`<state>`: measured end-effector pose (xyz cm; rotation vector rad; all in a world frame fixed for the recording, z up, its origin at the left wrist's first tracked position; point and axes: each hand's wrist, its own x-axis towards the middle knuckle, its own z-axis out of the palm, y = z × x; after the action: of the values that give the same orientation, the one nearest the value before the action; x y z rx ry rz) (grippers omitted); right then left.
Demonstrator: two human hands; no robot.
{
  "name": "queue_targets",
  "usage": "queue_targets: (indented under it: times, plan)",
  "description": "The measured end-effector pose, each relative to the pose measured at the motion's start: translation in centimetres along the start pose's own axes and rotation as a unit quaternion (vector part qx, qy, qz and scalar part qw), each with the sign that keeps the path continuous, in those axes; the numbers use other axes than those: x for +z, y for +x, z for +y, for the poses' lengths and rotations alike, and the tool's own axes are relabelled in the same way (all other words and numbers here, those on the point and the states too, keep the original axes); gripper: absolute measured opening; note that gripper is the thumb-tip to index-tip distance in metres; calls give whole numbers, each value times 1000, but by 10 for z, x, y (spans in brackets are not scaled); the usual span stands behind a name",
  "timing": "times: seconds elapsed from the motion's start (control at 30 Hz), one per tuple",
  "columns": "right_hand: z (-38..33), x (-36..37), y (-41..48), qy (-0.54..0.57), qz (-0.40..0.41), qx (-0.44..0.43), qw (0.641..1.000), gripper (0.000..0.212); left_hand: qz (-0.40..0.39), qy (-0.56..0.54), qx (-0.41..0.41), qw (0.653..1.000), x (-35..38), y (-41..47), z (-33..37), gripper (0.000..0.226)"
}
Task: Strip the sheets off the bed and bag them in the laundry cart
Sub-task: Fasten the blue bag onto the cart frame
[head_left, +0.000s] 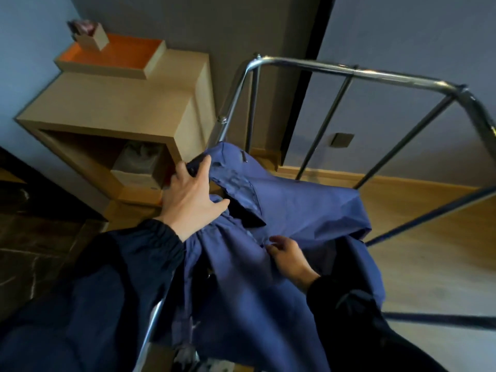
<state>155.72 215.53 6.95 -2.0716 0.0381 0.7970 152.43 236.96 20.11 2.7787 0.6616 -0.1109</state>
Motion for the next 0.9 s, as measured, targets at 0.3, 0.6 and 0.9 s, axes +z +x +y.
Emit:
queue_targets:
  times: [0.3,0.6,0.9]
  plan:
    - [-21,10,-20,131,-8,-54,990,38,-9,26,0,1000,-3,-1,5,98]
    - [-79,8,-14,-15,122,-44,991,35,0,32,1,999,0,-1,2,96]
    - [-122,-54,-20,315,16,-63,947,33,147,130,196,961,1,-11,8,64]
